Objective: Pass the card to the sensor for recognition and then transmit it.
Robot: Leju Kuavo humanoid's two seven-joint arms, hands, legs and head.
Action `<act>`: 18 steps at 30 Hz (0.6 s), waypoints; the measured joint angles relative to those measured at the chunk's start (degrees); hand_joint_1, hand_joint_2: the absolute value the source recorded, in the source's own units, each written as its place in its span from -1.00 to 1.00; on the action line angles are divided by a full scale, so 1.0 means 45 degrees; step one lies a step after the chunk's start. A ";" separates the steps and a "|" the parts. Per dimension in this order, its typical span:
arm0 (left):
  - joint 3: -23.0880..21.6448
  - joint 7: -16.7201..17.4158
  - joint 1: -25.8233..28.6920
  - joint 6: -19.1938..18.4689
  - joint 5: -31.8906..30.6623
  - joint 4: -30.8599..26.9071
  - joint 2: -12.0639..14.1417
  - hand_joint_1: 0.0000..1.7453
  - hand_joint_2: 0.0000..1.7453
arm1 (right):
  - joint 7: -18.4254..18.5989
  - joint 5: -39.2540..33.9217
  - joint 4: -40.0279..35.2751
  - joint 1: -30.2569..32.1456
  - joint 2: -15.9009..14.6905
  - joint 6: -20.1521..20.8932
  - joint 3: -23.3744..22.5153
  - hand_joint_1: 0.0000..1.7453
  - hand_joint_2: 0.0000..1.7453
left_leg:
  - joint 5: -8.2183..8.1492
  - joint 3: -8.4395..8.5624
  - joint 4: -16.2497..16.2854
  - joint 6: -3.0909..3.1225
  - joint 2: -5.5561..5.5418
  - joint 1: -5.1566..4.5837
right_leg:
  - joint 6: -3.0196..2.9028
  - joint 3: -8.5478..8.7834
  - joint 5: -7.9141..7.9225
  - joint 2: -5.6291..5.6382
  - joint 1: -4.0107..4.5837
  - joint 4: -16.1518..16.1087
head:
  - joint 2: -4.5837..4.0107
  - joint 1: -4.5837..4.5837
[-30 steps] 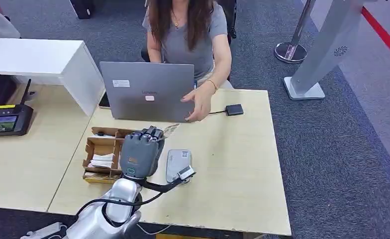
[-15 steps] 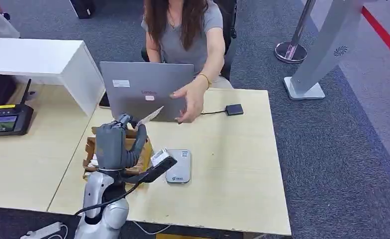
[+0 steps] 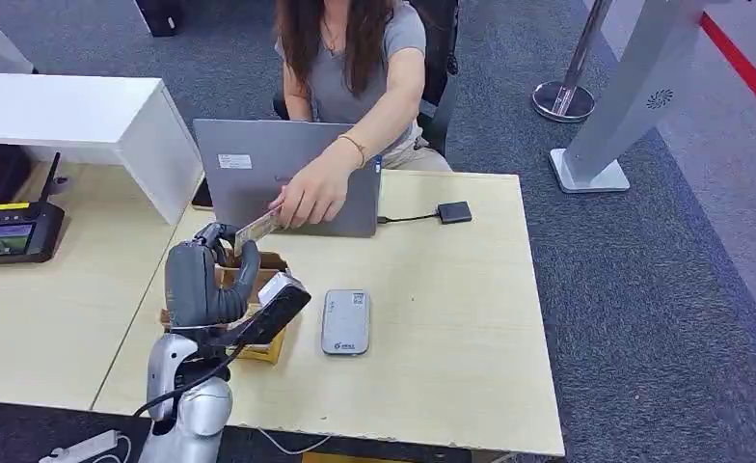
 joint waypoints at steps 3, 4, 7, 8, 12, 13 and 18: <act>0.0107 -0.0039 0.0018 -0.0097 0.0146 -0.0005 -0.0020 1.00 1.00 | 0.0000 0.0107 -0.0005 -0.0004 0.0000 0.0000 -0.0005 -1.00 1.00 | 0.0000 0.0000 0.0001 0.0000 -0.0001 0.0000 | 0.0000 0.0001 0.0000 -0.0002 0.0000 0.0000 | 0.0000 0.0005; 0.0136 -0.0058 0.0023 -0.0112 0.0160 -0.0005 -0.0020 1.00 1.00 | -0.0005 0.0131 -0.0005 -0.0006 0.0000 0.0000 -0.0005 -1.00 1.00 | 0.0000 0.0000 0.0001 0.0000 -0.0001 0.0000 | 0.0000 0.0001 0.0000 -0.0001 0.0000 0.0000 | 0.0000 0.0000; 0.0214 -0.0097 0.0027 -0.0136 0.0175 -0.0010 -0.0025 1.00 1.00 | 0.0000 0.0136 -0.0005 -0.0003 0.0000 0.0000 -0.0010 -1.00 1.00 | 0.0000 0.0000 0.0001 0.0000 0.0000 0.0001 | 0.0000 -0.0001 0.0000 0.0001 0.0000 0.0000 | 0.0000 0.0000; 0.0248 -0.0102 0.0027 -0.0136 0.0175 -0.0010 -0.0025 1.00 1.00 | -0.0005 0.0136 -0.0005 -0.0005 0.0000 0.0000 -0.0010 -1.00 1.00 | 0.0000 0.0001 0.0001 0.0000 0.0000 0.0001 | 0.0000 -0.0001 0.0000 0.0001 0.0000 0.0000 | 0.0000 0.0000; 0.0291 -0.0107 0.0031 -0.0136 0.0175 -0.0010 -0.0029 1.00 1.00 | 0.0000 0.0141 -0.0005 -0.0003 0.0000 0.0000 -0.0010 -1.00 1.00 | 0.0000 0.0000 0.0001 0.0000 0.0000 0.0001 | -0.0001 -0.0002 0.0000 0.0001 0.0000 0.0000 | 0.0000 0.0000; 0.0306 -0.0107 0.0033 -0.0136 0.0175 -0.0010 -0.0034 1.00 1.00 | 0.0000 0.0141 -0.0005 -0.0002 0.0000 0.0000 -0.0010 -1.00 1.00 | 0.0000 -0.0001 0.0001 0.0000 0.0000 0.0001 | -0.0001 -0.0003 0.0000 0.0001 0.0000 0.0000 | 0.0000 0.0000; 0.0354 -0.0107 0.0044 -0.0136 0.0175 -0.0010 -0.0039 1.00 1.00 | 0.0000 0.0141 -0.0005 -0.0001 0.0000 0.0000 -0.0010 -1.00 1.00 | 0.0000 -0.0001 0.0001 0.0000 0.0000 0.0002 | 0.0000 -0.0003 0.0000 0.0001 0.0000 0.0000 | 0.0000 0.0000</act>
